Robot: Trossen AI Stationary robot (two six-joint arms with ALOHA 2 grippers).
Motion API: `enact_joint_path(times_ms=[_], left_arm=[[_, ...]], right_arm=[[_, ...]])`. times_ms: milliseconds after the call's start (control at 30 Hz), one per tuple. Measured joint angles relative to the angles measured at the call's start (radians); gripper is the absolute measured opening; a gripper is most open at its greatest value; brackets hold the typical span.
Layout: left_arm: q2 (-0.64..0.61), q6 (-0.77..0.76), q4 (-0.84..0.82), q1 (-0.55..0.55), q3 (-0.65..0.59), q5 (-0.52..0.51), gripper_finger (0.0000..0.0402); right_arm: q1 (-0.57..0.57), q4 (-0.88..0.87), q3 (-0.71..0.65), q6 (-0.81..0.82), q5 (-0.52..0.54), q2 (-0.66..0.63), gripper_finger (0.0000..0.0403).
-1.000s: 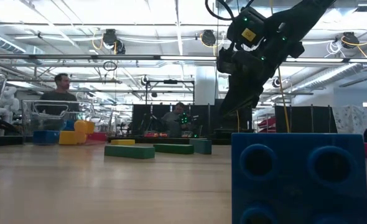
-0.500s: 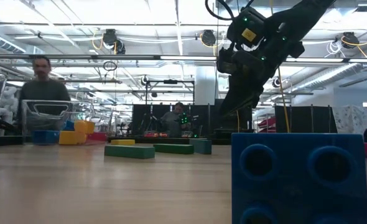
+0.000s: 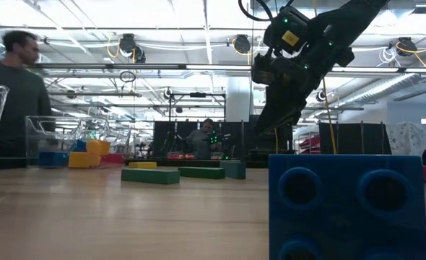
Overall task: Sort blocks by size
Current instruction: Put the orange four stud game piece into the bottom left transparent bin, then put the blue four stud game piece into the bottom left transparent bin
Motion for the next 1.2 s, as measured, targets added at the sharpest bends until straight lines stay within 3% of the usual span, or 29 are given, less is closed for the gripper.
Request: enact_joint_path(times_ms=[633, 1067, 1200], left_arm=[[0.029, -0.001, 0.078, -0.025, 0.000, -0.005, 0.0160], [0.020, 0.015, 0.019, -0.024, 0.006, 0.045, 0.0257], [-0.022, 0.028, -0.041, -0.024, 0.047, -0.027, 0.0260]], right_arm=[[0.013, 0.000, 0.000, 0.003, -0.002, 0.000, 0.0000], [0.013, 0.004, 0.000, 0.003, 0.001, 0.000, 0.0000], [0.012, 0.008, 0.000, -0.001, 0.001, 0.000, 0.0000]])
